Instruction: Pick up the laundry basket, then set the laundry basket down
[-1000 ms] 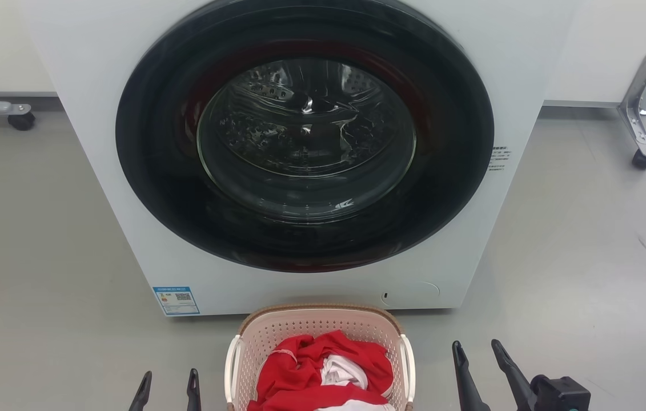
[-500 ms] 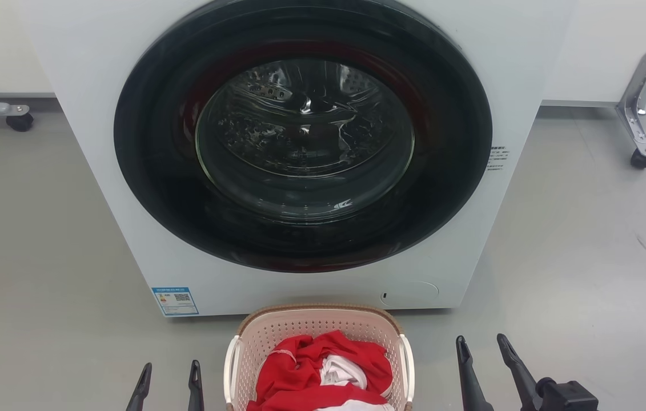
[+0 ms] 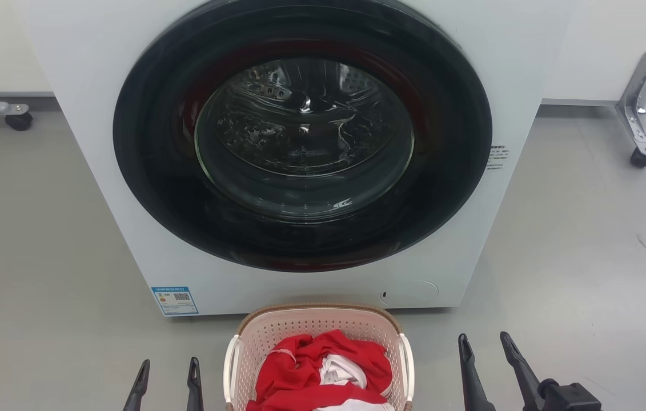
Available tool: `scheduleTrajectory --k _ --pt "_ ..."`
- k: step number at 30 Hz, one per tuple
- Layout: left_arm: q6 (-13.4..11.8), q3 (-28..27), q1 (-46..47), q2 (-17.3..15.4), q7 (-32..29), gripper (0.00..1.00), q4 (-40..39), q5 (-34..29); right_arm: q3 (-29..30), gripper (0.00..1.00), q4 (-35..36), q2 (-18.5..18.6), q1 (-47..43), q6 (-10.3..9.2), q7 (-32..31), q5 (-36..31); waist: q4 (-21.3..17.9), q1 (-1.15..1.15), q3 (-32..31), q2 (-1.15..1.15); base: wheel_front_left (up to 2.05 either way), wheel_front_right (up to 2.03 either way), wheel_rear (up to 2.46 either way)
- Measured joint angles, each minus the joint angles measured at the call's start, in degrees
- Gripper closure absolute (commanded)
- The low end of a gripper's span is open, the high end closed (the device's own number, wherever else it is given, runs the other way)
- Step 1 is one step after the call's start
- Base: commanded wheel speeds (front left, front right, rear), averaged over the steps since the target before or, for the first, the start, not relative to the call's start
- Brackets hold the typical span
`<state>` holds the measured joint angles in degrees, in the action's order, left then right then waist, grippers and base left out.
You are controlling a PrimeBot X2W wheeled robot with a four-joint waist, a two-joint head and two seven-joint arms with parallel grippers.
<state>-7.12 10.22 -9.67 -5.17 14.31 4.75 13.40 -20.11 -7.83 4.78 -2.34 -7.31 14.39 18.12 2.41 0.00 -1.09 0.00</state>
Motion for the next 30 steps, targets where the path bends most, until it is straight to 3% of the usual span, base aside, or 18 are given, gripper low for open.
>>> scheduleTrajectory --k 6,7,18,30 --pt "0.00 -0.14 -0.01 0.05 0.00 0.00 -0.70 -0.47 0.46 0.00 0.27 -0.23 -0.63 -0.01 0.01 -0.45 -0.02 0.00 0.13 0.00 0.00 0.00 0.00" --pt "0.01 -0.11 -0.01 0.09 -0.01 1.00 -0.77 -0.45 0.49 1.00 0.11 -0.26 -0.66 0.00 -0.04 -0.48 -0.02 0.00 0.15 0.00 0.00 0.00 0.00" --pt "0.66 -0.69 -0.40 0.21 -1.13 1.00 2.61 1.97 1.70 1.00 -3.09 -0.32 -1.96 0.76 -0.98 2.13 -0.18 0.00 0.25 0.00 0.00 0.00 0.00" --pt "2.64 -2.68 0.56 0.47 -3.92 1.00 3.92 12.74 5.21 1.00 -3.68 -0.60 -1.32 2.45 -3.87 12.24 -0.48 0.00 0.37 0.01 0.00 0.00 0.00"
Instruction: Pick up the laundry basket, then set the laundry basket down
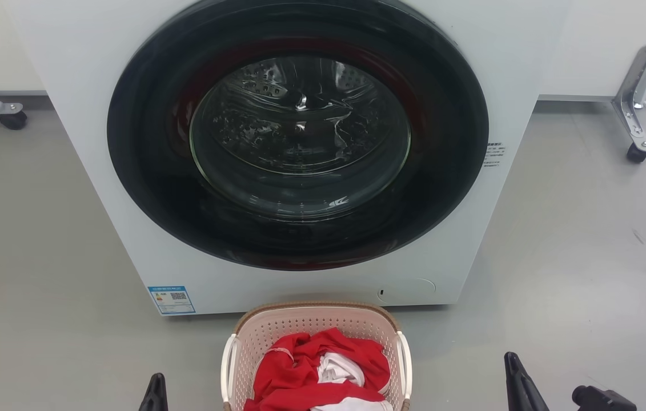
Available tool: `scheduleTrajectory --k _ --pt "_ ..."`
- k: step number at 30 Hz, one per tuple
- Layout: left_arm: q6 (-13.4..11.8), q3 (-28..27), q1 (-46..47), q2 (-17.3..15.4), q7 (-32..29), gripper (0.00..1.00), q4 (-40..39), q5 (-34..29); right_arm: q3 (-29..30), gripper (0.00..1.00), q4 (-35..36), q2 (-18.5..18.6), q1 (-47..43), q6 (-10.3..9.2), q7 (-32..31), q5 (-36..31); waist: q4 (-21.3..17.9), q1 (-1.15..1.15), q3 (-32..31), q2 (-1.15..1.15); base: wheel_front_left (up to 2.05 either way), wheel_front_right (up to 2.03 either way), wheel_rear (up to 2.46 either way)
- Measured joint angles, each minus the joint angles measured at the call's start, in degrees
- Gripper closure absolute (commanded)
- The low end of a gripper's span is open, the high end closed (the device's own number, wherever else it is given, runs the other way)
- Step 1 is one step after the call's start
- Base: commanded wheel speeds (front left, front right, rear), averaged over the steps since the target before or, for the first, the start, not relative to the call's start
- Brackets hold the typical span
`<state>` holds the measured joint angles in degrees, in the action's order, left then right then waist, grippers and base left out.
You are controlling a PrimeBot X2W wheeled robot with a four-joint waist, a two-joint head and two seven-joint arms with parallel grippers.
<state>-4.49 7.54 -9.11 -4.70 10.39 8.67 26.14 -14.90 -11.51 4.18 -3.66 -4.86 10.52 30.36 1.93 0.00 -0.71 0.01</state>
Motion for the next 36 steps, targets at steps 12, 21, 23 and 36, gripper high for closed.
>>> scheduleTrajectory --k 12,21,23,36 --pt "1.52 -1.97 2.13 0.43 -2.83 1.00 1.22 10.22 3.50 1.00 -0.73 -0.30 1.15 1.55 -2.94 9.55 -0.29 0.00 0.12 0.00 0.00 0.00 0.00" --pt "3.02 -3.45 3.37 0.69 -4.85 1.00 2.15 17.50 6.09 1.00 -1.55 -0.52 2.10 2.94 -4.95 16.44 -0.51 0.00 0.21 0.00 0.00 0.00 0.00" --pt "3.10 -3.75 3.60 0.71 -5.30 1.00 2.40 19.35 6.69 1.00 -1.68 -0.56 2.26 3.38 -5.41 17.86 -0.56 0.00 0.23 0.00 0.00 0.00 0.00" --pt "5.04 -5.65 5.62 1.07 -7.72 1.00 3.64 28.74 10.02 1.00 -2.40 -0.76 3.50 4.99 -7.83 27.11 -0.85 0.00 0.35 0.00 0.00 0.00 0.00"
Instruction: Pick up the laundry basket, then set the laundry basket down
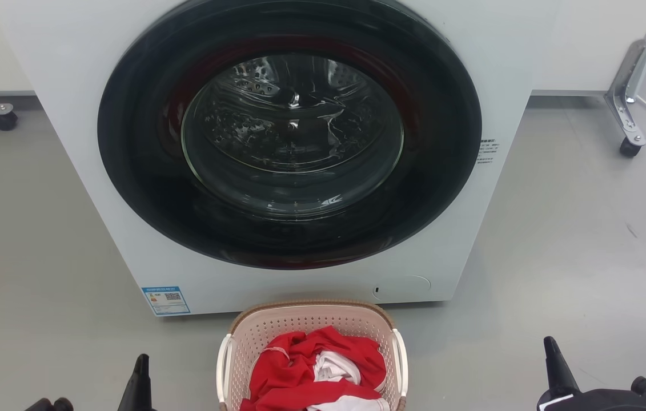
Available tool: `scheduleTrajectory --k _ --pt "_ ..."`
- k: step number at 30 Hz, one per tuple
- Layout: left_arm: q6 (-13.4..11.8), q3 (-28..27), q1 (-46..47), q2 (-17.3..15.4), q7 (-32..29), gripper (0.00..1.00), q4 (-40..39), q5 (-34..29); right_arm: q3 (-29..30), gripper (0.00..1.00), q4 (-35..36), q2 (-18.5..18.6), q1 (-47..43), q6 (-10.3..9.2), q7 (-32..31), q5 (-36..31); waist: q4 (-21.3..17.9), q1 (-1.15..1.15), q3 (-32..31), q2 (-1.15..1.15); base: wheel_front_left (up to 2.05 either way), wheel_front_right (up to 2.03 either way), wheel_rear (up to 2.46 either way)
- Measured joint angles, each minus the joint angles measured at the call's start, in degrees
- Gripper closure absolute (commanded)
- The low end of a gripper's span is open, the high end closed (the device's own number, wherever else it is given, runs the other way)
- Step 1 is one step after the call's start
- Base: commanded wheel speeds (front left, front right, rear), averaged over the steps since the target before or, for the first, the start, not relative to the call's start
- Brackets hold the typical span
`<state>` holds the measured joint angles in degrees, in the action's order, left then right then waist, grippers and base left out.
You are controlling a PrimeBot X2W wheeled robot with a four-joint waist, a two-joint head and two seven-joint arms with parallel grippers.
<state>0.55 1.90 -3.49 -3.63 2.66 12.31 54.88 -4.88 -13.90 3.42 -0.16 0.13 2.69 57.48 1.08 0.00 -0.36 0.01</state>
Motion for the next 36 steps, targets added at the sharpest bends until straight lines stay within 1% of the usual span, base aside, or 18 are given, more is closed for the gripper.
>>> scheduleTrajectory --k 9,14,36 --pt "1.04 -1.47 1.64 0.11 -1.82 1.00 0.85 7.25 2.49 1.00 -0.81 -0.23 1.03 1.43 -1.72 6.76 -0.22 0.00 0.09 0.00 0.00 0.00 0.00" --pt "2.05 -2.40 2.52 0.26 -3.13 1.00 1.56 12.56 4.19 1.00 -1.14 -0.37 2.06 2.26 -3.14 11.45 -0.37 0.00 0.15 -0.01 0.00 0.00 0.00" --pt "5.31 -5.81 6.42 0.88 -7.65 1.00 3.86 30.10 10.25 1.00 -2.67 -0.76 4.36 5.54 -7.50 27.92 -0.90 0.00 0.38 -0.01 0.00 0.00 0.00"
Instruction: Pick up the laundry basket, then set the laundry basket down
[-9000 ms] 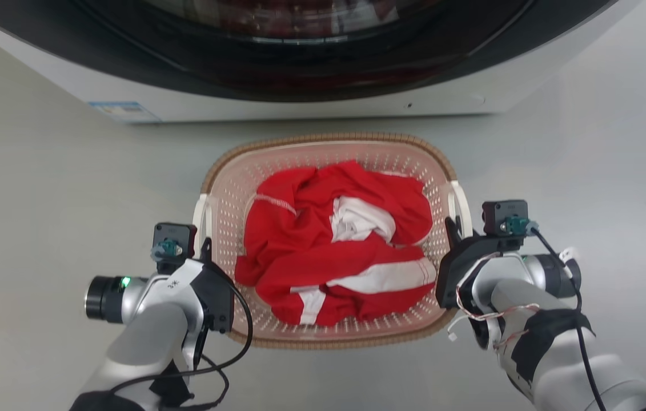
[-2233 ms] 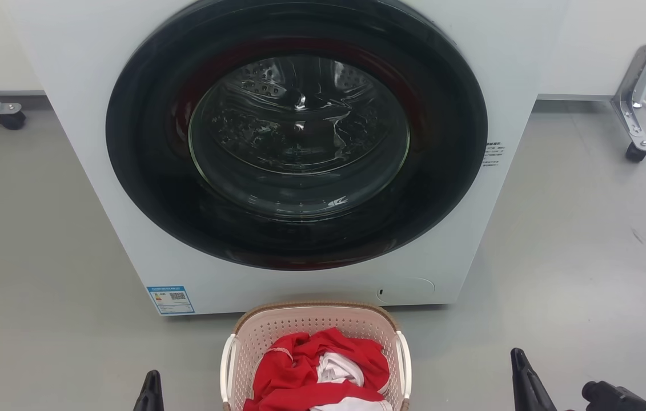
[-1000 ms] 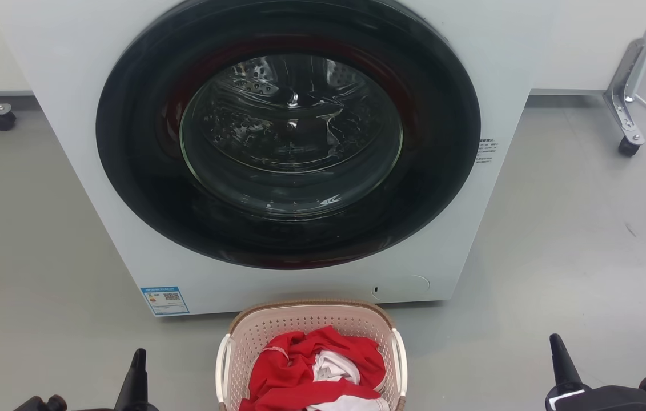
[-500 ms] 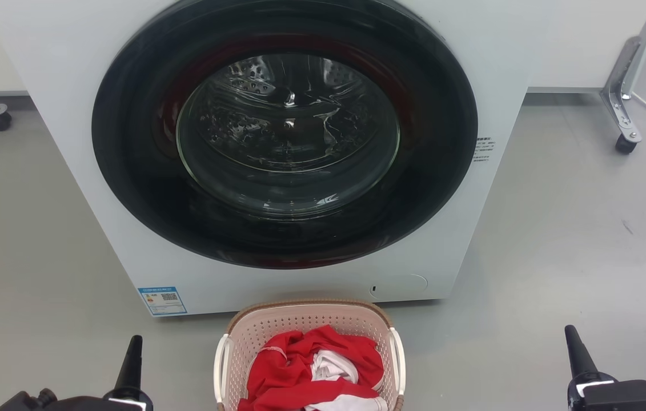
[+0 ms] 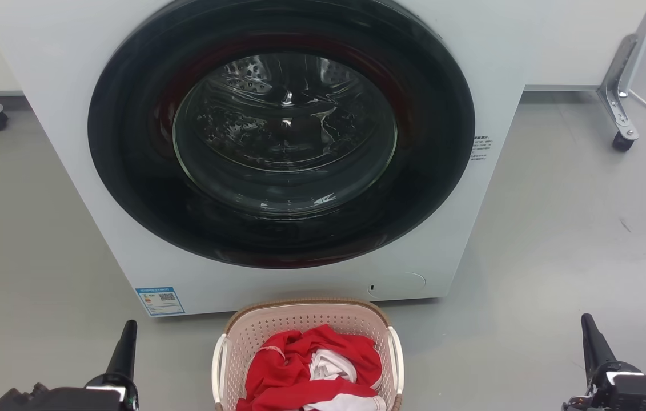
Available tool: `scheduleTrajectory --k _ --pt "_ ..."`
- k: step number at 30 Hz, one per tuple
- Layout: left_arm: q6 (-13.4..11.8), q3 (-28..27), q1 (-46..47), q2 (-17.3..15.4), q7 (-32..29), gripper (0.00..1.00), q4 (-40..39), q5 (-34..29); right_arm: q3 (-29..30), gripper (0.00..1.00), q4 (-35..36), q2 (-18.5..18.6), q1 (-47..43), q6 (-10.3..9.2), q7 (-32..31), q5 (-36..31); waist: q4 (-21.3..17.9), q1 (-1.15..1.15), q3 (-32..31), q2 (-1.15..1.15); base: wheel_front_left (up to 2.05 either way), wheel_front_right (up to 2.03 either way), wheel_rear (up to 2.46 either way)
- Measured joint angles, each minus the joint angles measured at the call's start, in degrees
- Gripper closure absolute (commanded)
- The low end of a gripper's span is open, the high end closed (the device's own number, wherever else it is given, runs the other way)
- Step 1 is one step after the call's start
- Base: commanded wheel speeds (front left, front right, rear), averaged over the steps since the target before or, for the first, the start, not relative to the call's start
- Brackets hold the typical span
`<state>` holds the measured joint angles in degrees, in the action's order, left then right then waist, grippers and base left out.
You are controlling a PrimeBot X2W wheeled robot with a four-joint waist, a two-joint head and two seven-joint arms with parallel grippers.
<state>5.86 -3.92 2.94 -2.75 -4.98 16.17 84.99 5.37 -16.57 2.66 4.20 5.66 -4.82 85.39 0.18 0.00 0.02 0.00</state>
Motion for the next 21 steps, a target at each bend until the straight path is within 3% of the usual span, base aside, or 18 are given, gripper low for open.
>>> scheduleTrajectory --k 8,21 --pt "1.08 -1.26 1.43 0.22 -1.52 1.00 0.68 5.92 2.13 1.00 -0.48 -0.14 0.57 1.10 -1.60 5.99 -0.18 0.00 0.08 0.00 0.00 0.00 0.00" --pt "1.22 -1.29 1.66 0.31 -1.53 1.00 0.71 6.72 2.23 1.00 -0.52 -0.18 1.05 1.24 -1.68 6.05 -0.18 0.00 0.07 0.00 0.00 0.00 0.00"
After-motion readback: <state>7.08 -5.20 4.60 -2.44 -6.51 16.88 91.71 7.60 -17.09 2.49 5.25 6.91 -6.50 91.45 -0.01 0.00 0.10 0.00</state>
